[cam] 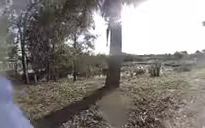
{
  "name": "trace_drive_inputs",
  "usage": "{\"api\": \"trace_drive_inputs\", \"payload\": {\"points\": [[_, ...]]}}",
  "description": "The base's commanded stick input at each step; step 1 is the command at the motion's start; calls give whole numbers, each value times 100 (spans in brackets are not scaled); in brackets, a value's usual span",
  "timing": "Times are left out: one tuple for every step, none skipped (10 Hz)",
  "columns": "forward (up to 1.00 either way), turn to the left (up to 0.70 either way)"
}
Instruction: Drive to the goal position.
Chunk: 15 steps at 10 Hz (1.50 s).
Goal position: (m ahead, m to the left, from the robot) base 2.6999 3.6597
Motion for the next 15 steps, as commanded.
{"api": "trace_drive_inputs", "payload": {"points": [[0,45],[0,45],[0,45],[0,45],[0,45],[0,45],[0,45],[0,45],[0,45],[0,45],[0,45],[0,45],[0,45],[0,45],[0,45]]}}
